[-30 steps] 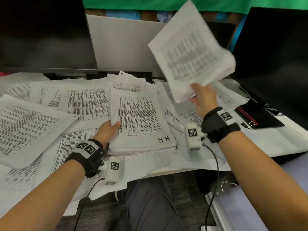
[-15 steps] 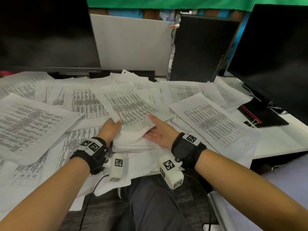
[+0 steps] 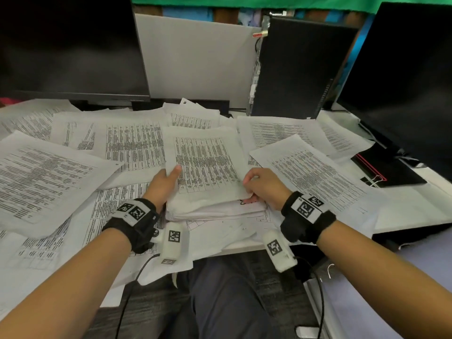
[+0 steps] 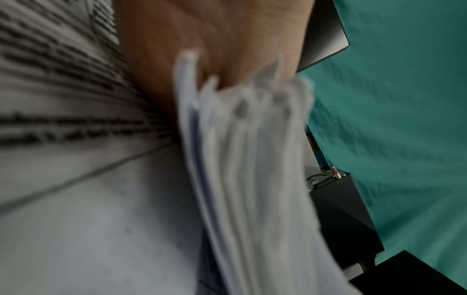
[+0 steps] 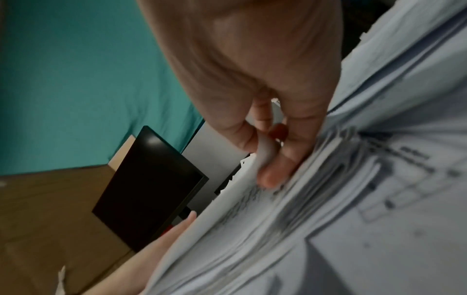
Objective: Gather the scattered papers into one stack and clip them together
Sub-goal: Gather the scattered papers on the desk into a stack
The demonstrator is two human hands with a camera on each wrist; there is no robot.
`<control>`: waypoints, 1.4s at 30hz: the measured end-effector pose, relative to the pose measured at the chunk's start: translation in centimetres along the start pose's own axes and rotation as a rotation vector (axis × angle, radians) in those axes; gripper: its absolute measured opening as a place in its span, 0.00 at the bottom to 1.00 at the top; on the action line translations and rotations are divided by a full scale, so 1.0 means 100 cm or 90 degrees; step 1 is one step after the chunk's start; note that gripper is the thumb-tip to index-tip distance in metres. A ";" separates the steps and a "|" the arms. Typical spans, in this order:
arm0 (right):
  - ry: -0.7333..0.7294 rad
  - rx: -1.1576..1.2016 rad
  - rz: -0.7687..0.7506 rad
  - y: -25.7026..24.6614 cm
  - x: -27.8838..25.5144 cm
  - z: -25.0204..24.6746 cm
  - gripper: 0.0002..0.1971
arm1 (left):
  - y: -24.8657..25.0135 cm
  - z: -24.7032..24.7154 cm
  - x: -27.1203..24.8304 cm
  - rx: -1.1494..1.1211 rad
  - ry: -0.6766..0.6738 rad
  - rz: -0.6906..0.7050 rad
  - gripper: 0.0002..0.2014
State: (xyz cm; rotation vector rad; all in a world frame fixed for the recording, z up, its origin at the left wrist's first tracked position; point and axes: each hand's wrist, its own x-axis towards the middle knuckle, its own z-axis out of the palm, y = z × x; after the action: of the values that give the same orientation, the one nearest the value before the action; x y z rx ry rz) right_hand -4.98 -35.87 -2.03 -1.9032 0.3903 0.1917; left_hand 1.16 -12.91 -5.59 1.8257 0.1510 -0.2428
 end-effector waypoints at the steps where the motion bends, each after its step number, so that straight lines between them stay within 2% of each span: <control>1: -0.037 -0.029 0.013 0.000 -0.004 -0.002 0.11 | 0.000 0.001 0.002 0.010 0.001 0.004 0.31; 4: -0.147 -0.115 0.031 -0.008 -0.012 -0.006 0.05 | 0.001 0.001 0.000 0.039 0.004 0.017 0.27; 5: -0.150 -0.161 0.015 -0.013 -0.012 -0.009 0.02 | -0.001 0.001 0.002 0.038 -0.001 0.026 0.26; 6: -0.132 -0.223 -0.008 -0.018 -0.010 -0.013 0.04 | -0.002 0.000 0.001 0.041 -0.008 0.035 0.25; 9: -0.007 -0.435 -0.057 -0.031 0.004 -0.035 0.13 | -0.006 -0.003 0.002 0.052 -0.014 0.034 0.27; 10: 0.017 -0.510 -0.040 -0.031 0.011 -0.044 0.19 | -0.007 -0.003 0.003 0.054 -0.014 0.032 0.28; 12: 0.000 -0.684 0.055 -0.023 0.023 -0.057 0.39 | -0.005 -0.003 0.002 0.053 -0.011 0.033 0.28; 13: -0.026 -0.744 0.094 -0.017 0.027 -0.061 0.45 | -0.005 -0.004 0.003 0.051 -0.011 0.025 0.27; 14: -0.048 -0.770 0.111 -0.012 0.032 -0.064 0.46 | -0.005 -0.006 0.003 0.043 -0.015 0.015 0.26; 18: -0.051 -0.759 0.109 -0.003 0.045 -0.068 0.30 | -0.008 -0.016 0.004 -0.049 -0.039 -0.025 0.23; 23: 0.044 -0.806 0.035 0.003 0.046 -0.065 0.19 | -0.008 -0.017 -0.001 -0.090 -0.033 -0.035 0.23; 25: 0.107 -0.740 -0.014 -0.008 0.044 -0.074 0.13 | -0.007 -0.015 -0.002 -0.086 -0.036 -0.026 0.22; 29: 0.321 -0.561 -0.176 -0.059 0.022 -0.088 0.15 | -0.005 -0.008 -0.004 -0.046 -0.018 0.018 0.19; 31: 0.367 -0.552 -0.265 -0.084 0.009 -0.081 0.14 | -0.004 -0.005 -0.003 -0.019 0.007 0.038 0.18; 34: 0.337 -0.626 -0.359 -0.102 -0.003 -0.056 0.16 | -0.007 -0.005 -0.002 0.001 0.024 0.039 0.17; 38: 0.164 -0.759 -0.360 -0.080 -0.002 -0.011 0.20 | -0.004 -0.010 -0.005 -0.014 0.021 -0.007 0.26; 40: 0.081 -0.799 -0.379 -0.065 -0.002 0.009 0.22 | -0.003 -0.013 -0.006 -0.066 0.000 -0.049 0.33; 42: 0.010 -0.804 -0.412 -0.057 -0.007 0.026 0.25 | -0.006 -0.015 -0.005 -0.129 -0.033 -0.040 0.35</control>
State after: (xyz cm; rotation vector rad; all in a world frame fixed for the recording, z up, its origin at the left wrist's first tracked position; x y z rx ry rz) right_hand -3.42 -31.56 2.27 -3.1417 -0.5012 -0.0466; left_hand 0.68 -11.32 -5.70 1.6143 0.1892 -0.3078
